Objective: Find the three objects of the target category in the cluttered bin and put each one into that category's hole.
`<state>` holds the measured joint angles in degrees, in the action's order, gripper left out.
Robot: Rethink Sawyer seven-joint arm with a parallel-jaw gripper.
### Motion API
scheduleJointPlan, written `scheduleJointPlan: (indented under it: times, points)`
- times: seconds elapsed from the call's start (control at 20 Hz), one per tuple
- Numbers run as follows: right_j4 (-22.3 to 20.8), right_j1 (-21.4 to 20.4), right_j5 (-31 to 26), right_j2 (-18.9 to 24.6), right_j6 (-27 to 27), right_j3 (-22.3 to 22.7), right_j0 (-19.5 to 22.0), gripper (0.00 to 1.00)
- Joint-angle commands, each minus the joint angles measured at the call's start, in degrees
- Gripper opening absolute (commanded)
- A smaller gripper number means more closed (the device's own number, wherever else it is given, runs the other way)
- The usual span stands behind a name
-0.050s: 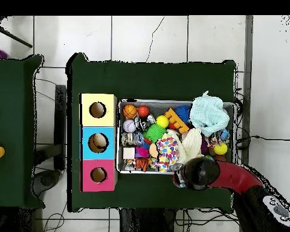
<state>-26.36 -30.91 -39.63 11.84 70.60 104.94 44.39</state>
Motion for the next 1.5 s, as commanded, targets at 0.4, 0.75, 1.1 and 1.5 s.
scheduleJointPlan:
  times: [0.4, 0.75, 1.1, 1.5]
  points:
    - [0.08, -3.40, -1.12, 5.41, -0.56, -5.24, -1.43, 0.00]
    - [0.61, -7.50, -5.39, 5.15, -1.42, -5.03, -2.51, 0.00]
    - [1.14, -10.87, -9.74, 5.02, -2.40, -5.24, -3.42, 0.00]
    - [1.70, -12.86, -12.01, 5.28, -2.62, -5.23, -3.63, 0.00]
